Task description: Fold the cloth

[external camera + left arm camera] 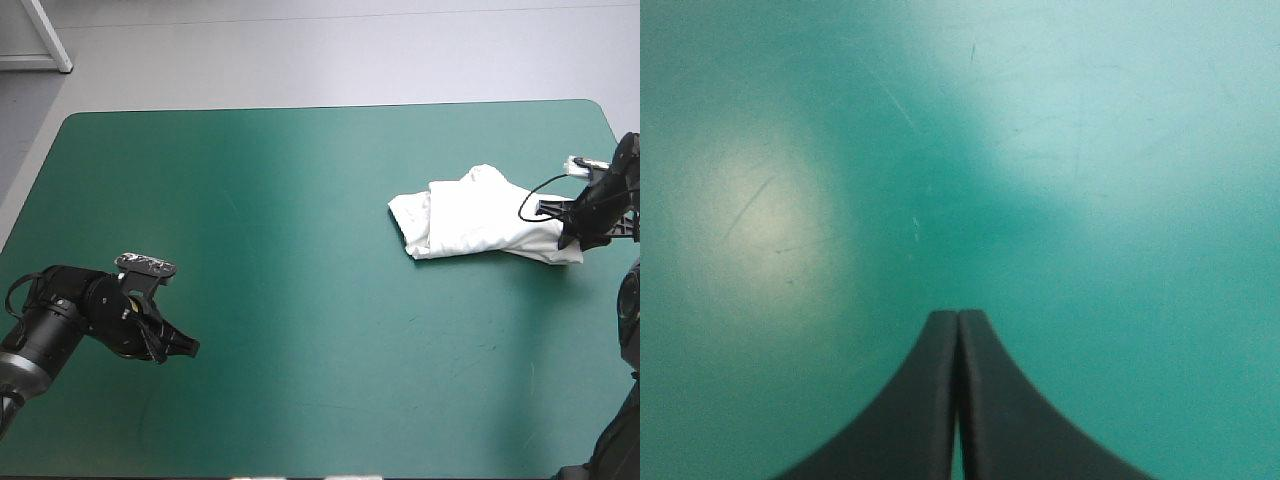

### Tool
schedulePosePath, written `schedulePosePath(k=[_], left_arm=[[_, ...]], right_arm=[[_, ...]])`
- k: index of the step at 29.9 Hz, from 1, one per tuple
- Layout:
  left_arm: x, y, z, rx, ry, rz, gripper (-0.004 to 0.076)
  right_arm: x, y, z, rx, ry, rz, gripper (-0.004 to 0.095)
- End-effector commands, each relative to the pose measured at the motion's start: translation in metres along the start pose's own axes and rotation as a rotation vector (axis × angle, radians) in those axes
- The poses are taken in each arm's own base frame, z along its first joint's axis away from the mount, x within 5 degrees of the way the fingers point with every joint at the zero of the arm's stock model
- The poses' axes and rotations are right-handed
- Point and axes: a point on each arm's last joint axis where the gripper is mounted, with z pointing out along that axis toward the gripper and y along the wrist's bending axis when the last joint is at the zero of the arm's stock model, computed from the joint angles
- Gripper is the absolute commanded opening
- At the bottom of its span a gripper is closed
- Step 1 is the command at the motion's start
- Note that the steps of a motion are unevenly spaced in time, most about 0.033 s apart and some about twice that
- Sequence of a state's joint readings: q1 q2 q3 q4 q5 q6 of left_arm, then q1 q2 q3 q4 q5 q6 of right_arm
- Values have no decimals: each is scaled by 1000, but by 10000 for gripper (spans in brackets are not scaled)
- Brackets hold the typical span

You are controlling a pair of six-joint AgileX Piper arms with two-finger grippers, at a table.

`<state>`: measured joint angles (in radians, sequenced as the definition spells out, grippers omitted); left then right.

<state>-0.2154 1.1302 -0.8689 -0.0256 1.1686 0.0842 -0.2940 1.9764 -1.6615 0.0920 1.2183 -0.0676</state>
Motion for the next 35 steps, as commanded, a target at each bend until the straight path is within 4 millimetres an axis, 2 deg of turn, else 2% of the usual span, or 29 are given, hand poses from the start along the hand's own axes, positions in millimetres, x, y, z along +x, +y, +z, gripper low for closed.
schedulePosePath(k=[1, 3, 4, 7, 9, 10, 14, 15, 16, 21, 26, 30, 35], left_arm=[[-3, -1, -10, 9, -58, -9, -9], [-3, -1, -10, 12, -61, -10, -9], [-3, -1, -10, 16, -63, -10, -9], [-5, -1, -10, 17, -79, 0, -9], [-8, -2, -10, 17, -109, 5, -9], [-10, -1, -11, 15, -133, 4, -9], [-18, -1, -12, 10, -225, 1, -9], [-19, -1, -12, 8, -240, 1, -9], [-21, -1, -13, 7, -256, 0, -9], [-22, 0, -10, 3, -287, -1, -9], [-23, -1, -5, 10, -311, -9, -9], [-23, 0, -1, 6, -330, -9, -9], [-16, -1, 10, 10, -308, -14, -9]], right_arm=[[7, 1, -48, 3, -121, 11, 673], [12, 2, -63, 8, -159, 15, 827], [15, 3, -74, 10, -185, 19, 859], [30, 9, -102, -19, -250, 32, 837], [44, 17, -120, -69, -293, 23, 736], [51, 22, -128, -78, -310, 5, 647], [85, 37, -148, -86, -371, -74, 116], [94, 40, -147, -87, -381, -90, 5], [105, 43, -148, -88, -403, -104, -6], [162, 54, -139, -124, -530, -135, -1], [217, 56, -109, -185, -614, -154, -1], [249, 52, -85, -188, -652, -193, -1], [287, 46, -65, -179, -718, -239, -1]])
